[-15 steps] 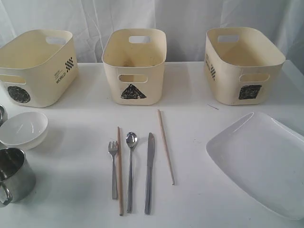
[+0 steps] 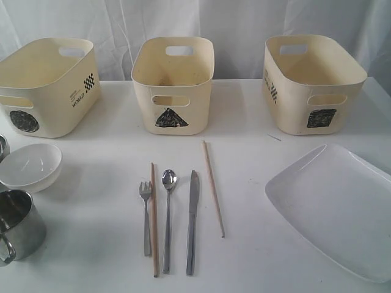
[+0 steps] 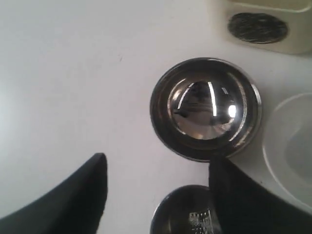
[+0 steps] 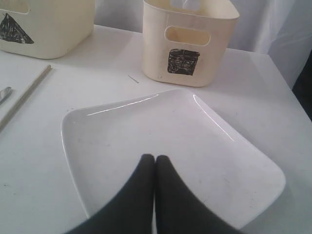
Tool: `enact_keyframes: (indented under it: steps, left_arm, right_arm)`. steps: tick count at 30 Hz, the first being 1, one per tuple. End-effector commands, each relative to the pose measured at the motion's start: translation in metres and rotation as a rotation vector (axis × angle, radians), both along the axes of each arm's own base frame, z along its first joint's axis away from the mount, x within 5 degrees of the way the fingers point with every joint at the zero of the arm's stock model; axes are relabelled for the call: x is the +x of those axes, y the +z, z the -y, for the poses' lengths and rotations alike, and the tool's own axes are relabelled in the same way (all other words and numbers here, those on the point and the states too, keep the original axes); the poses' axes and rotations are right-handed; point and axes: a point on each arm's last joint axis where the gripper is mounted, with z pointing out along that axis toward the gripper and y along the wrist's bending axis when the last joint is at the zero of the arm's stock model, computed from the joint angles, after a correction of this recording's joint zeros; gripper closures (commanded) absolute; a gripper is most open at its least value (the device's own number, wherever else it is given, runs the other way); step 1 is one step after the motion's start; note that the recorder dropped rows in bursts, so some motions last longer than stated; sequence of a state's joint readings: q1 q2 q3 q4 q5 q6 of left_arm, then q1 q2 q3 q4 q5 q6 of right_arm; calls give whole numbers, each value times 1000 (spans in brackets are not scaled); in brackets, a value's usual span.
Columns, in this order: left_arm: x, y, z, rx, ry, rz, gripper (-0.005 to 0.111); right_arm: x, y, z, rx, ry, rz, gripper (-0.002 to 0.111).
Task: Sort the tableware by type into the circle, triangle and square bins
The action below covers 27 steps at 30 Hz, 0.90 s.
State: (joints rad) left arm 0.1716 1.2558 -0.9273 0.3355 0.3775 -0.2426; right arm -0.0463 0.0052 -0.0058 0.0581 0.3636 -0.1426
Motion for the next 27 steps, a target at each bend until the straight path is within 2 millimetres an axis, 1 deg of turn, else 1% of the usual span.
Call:
enact_keyframes:
  steps: [1,2,3,5,8,11,13,16,19,22,26,27]
  left_arm:
    - [14,-35,-31,-158,248,-64,36]
    - [16,-42,-33,-170,252,-88,37]
    - [20,-54,-35,-164,220,-143,37]
    - [25,-63,-35,-174,197,-160,37]
    - [35,-66,-36,-184,188,-93,37]
    - [50,-79,-39,-180,168,-32,37]
    - [59,-93,-41,-194,173,-15,37]
    - [70,-119,-43,-207,171,-38,37]
    - [75,-137,-44,-215,168,-55,37]
    - [79,-150,-45,-234,183,-53,37]
    - [83,-161,-45,-239,181,-46,38]
    - [83,-162,-45,-240,181,-48,41]
  right_arm:
    - [0,0,0,-4,4,13,108]
    - [0,0,0,-4,4,13,108]
    - [0,0,0,-4,4,13,108]
    - [0,0,0,-4,4,13,108]
    - [0,0,0,-4,4,13,108]
    - [0,0,0,-4,4,13,108]
    - [0,0,0,-4,4,13,108]
    - [0,0,0,-4,4,13,108]
    - [0,0,0,-4,4,13,108]
    - [0,0,0,-4,4,13,108]
    - [0,0,0,-4,4,13,108]
    - [0,0,0,-4,4,13,108]
